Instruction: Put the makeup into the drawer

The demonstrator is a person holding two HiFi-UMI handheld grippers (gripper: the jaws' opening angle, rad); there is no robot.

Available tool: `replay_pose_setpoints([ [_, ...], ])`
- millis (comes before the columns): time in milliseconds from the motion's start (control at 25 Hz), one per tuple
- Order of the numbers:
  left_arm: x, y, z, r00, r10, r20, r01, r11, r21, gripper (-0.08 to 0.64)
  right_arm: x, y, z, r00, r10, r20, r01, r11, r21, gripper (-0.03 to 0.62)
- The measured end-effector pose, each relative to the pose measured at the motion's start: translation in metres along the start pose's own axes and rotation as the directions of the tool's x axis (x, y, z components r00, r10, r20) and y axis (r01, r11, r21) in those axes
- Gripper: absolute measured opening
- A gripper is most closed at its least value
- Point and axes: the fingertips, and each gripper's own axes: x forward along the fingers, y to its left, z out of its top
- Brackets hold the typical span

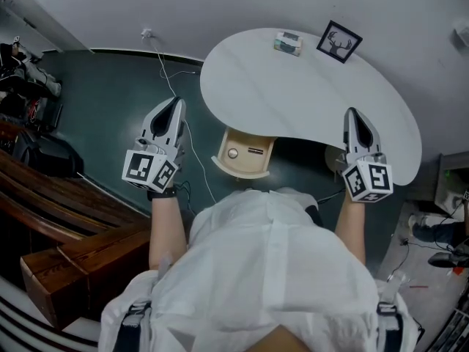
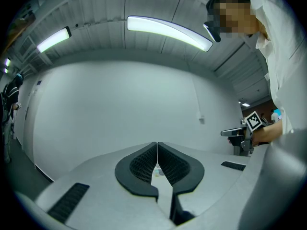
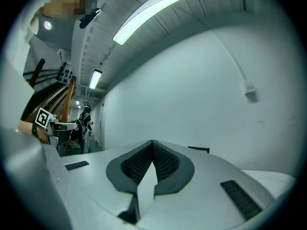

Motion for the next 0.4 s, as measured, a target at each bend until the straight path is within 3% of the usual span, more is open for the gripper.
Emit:
replay_pose_setpoints([
  [400, 0.0017, -0.0060, -0.0004, 1.000, -0.031, 0.003, 0.031, 1.000, -0.004, 0.018, -0.0040, 0.0013, -0.0046, 1.000, -0.003, -0.014, 0.003, 1.000, -0.017, 0.009],
])
